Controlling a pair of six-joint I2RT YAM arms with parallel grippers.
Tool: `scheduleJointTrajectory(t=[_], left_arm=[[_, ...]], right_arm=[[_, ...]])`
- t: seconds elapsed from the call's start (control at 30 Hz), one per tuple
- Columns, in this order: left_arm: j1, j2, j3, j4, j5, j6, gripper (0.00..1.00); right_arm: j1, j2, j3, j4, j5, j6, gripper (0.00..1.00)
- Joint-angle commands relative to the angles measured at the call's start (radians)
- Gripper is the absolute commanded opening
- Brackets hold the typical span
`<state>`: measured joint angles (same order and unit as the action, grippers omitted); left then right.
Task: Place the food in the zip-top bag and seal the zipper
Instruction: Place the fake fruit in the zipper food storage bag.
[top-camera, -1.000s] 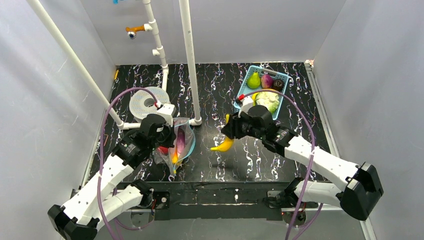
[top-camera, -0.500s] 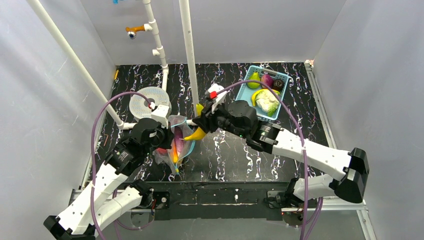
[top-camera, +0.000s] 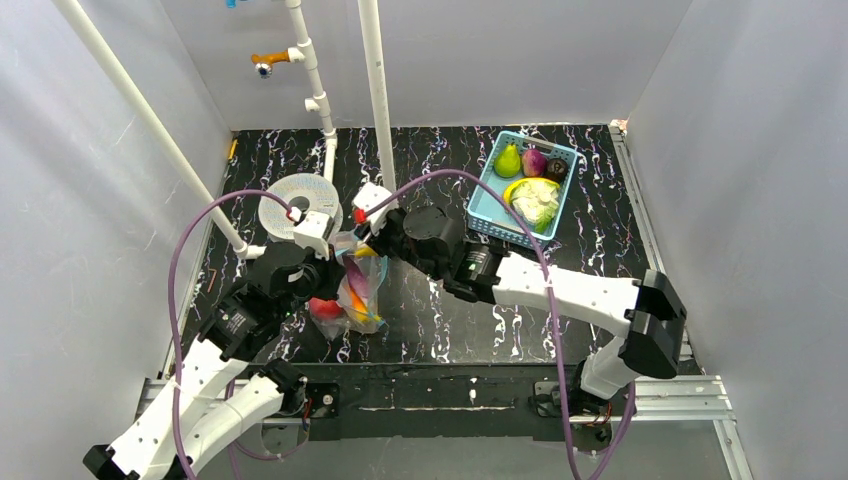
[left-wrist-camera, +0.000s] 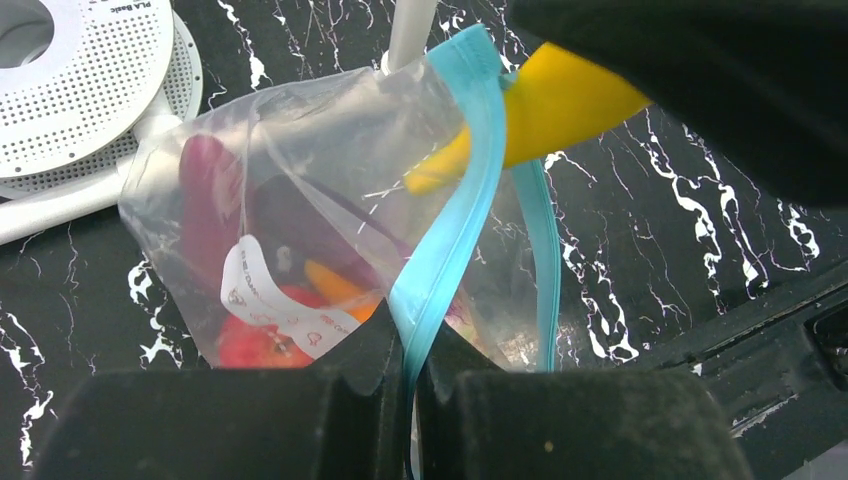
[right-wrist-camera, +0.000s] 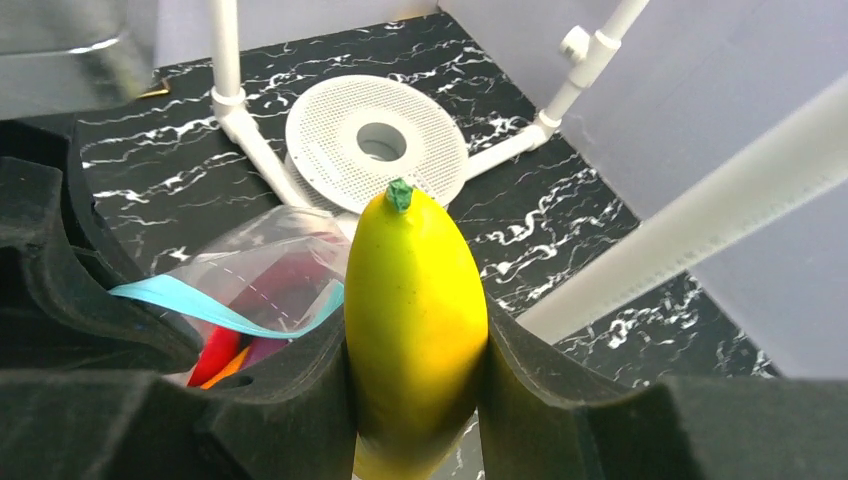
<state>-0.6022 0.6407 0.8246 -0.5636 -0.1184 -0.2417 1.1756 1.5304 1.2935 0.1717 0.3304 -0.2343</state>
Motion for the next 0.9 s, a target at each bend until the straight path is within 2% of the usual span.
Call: scheduleJointTrajectory(t=[0.0, 0.1, 0.17, 0.3, 0.37, 0.43, 0.6, 0.73, 0.87], left_arm=[[0.004, -0.013, -0.006, 0.012, 0.007, 0.011, 0.0], [0.004, -0.014, -0.003, 0.008, 0.002, 0.009, 0.0], [0.004, -0.014, -0.002, 0.005, 0.0, 0.008, 0.0], [0.005, -0.014, -0.001, 0.005, 0.002, 0.007, 0.0], [0.005, -0.016, -0.001, 0.005, 0.0, 0.007, 0.0], [0.006, -0.018, -0.001, 0.005, -0.002, 0.007, 0.0], [0.007, -0.024, -0.006, 0.006, -0.009, 0.005, 0.0], [0.007, -0.026, -0.006, 0.004, -0.013, 0.005, 0.0], [0.007, -0.028, -0.007, 0.003, -0.02, 0.004, 0.0]], right_arm=[[0.061, 0.045, 0.074, 0.128, 0.146, -0.168, 0.22], [0.1, 0.109, 0.13, 0.154, 0.309, -0.212, 0.24], [0.111, 0.141, 0.188, 0.133, 0.407, -0.158, 0.29], [0.112, 0.139, 0.276, -0.085, 0.473, 0.199, 0.33], [0.112, 0.111, 0.252, -0.133, 0.413, 0.397, 0.41], [0.112, 0.089, 0.218, -0.136, 0.349, 0.512, 0.51], [0.085, 0.053, 0.174, -0.179, 0.253, 0.606, 0.73], [0.023, -0.016, 0.092, -0.214, 0.074, 0.708, 0.76], [-0.005, -0.071, 0.025, -0.228, -0.022, 0.696, 0.74]])
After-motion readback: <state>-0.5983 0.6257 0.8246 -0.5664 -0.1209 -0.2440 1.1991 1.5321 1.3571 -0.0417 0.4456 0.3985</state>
